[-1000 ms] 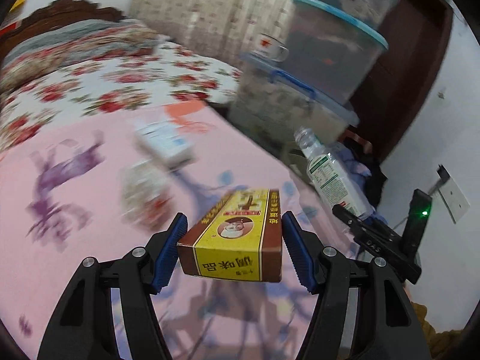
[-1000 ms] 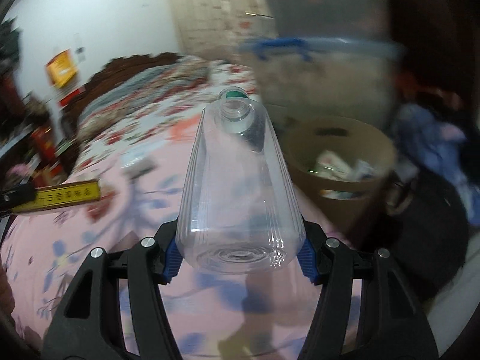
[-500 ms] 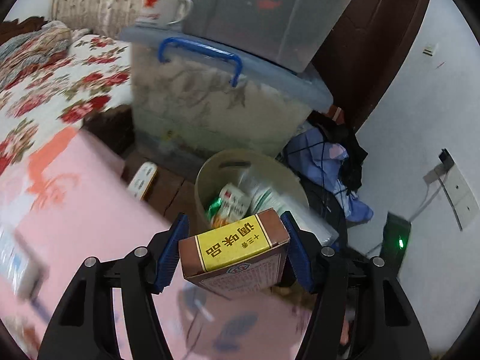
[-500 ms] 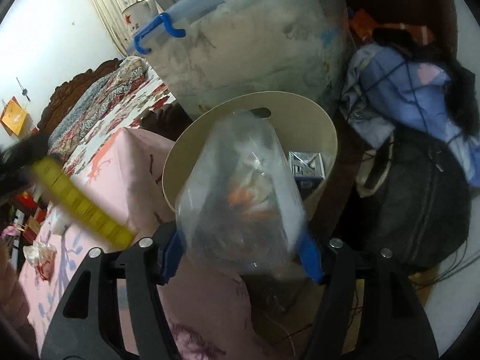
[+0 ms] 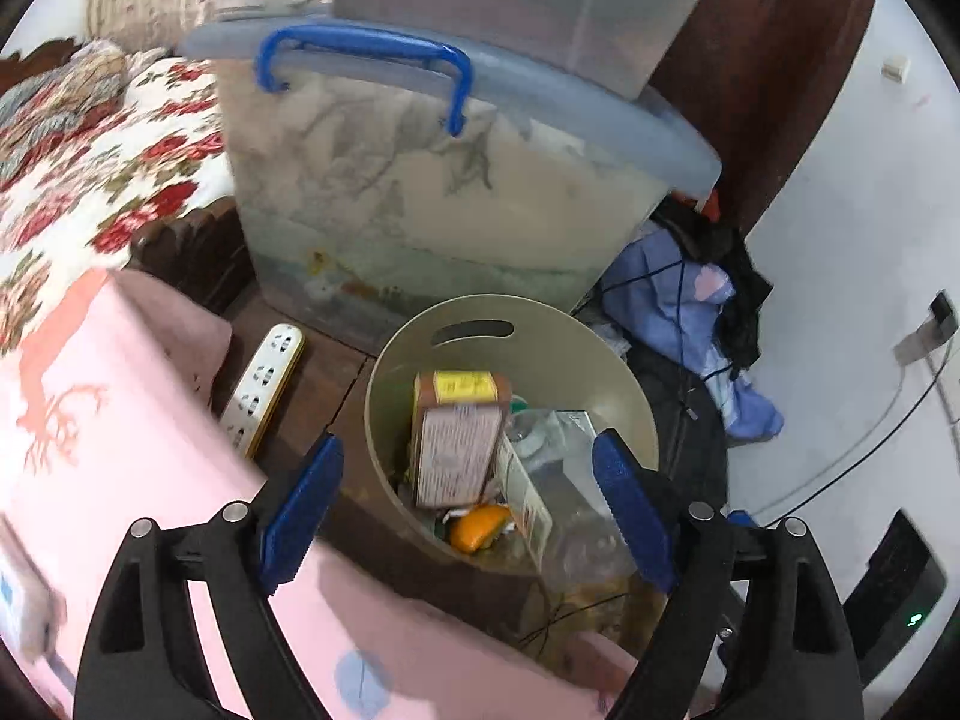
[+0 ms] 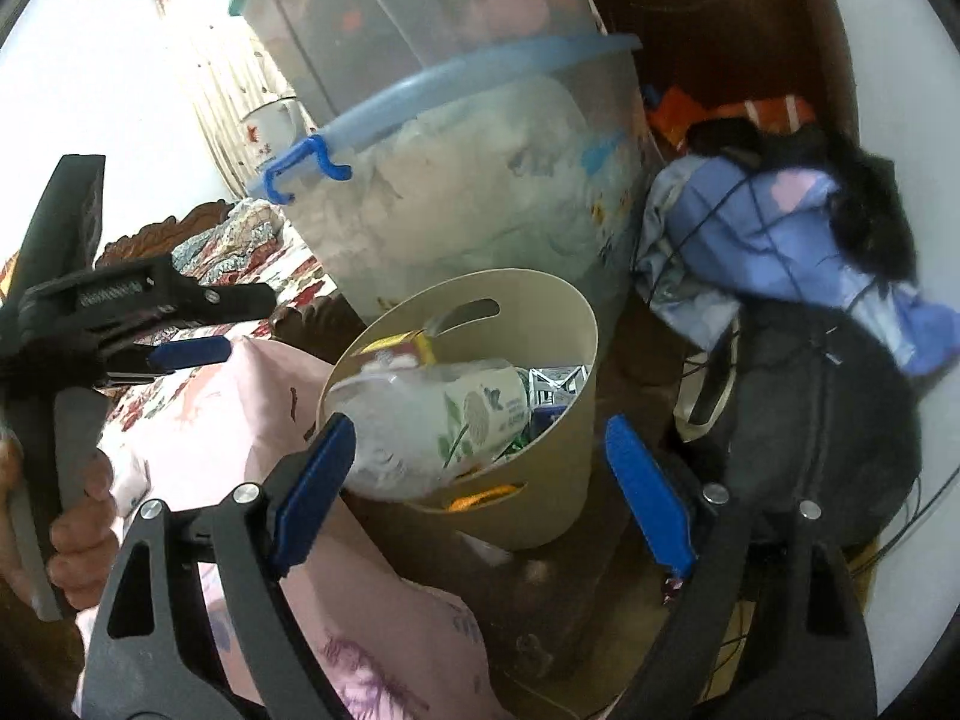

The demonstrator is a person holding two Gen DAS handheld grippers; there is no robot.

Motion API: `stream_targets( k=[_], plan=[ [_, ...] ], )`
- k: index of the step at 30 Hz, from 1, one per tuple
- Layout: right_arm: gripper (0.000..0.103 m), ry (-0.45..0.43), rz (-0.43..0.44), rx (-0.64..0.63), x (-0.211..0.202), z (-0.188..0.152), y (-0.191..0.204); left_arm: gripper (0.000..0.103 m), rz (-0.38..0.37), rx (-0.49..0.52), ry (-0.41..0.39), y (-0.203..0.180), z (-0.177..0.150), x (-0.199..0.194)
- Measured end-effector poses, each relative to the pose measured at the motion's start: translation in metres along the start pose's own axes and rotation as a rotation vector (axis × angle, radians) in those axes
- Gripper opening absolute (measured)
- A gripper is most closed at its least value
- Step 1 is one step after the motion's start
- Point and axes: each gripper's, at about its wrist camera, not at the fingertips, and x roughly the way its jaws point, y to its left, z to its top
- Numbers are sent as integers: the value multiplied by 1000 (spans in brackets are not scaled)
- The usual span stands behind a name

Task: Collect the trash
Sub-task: 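Return both tools to the bed toward the white tissue and wipe pack, then grasp the crumpled white tissue with the left tool while the right tool grasps the wet-wipe pack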

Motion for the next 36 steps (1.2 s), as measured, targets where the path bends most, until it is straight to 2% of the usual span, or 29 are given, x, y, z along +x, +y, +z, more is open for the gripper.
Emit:
stream_targets(
  k=[4,7,11,13,16,18,19,20,22,25,28,30,31,32,36],
  plan=[
    [85,-39,26,-36,-22,-10,18,82,-28,-57,-31,16,-33,-47],
    [85,-53,82,-62,-37,-18,39,82,-28,-68,-37,25,-67,-78],
    [83,-13,155,-107,-38,-30,73,82,-16,-78,-34,43,-124,-122],
    [78,30,198,-128,-35,-38,91,82,-4,-99,-35,58,-151,-144],
    [77,88,263,-156,-31,-50,121,82,74,-132,-60,87,-185,-180],
    [77,121,293,-176,-29,-59,138,82,172,-171,-99,112,-203,-204],
    [77,149,315,-190,-26,-64,150,86,223,-200,-119,128,-209,-215],
    [77,181,339,-204,-21,-68,160,95,274,-233,-127,143,-213,-220],
    [78,265,407,-242,-8,-74,185,94,339,-289,-130,166,-214,-221],
    [80,376,491,-310,20,-74,232,94,326,-383,-104,200,-208,-207],
    [91,387,499,-380,48,-70,273,94,335,-412,-93,219,-203,-188],
    [93,382,495,-423,66,-68,298,71,339,-429,-75,229,-202,-177],
    [94,380,481,-465,80,-68,317,56,301,-440,-61,232,-202,-173],
    [95,382,471,-492,87,-68,328,50,286,-449,-74,234,-205,-177],
    [97,411,438,-619,122,-75,380,48,279,-446,-100,232,-226,-210]
  ],
)
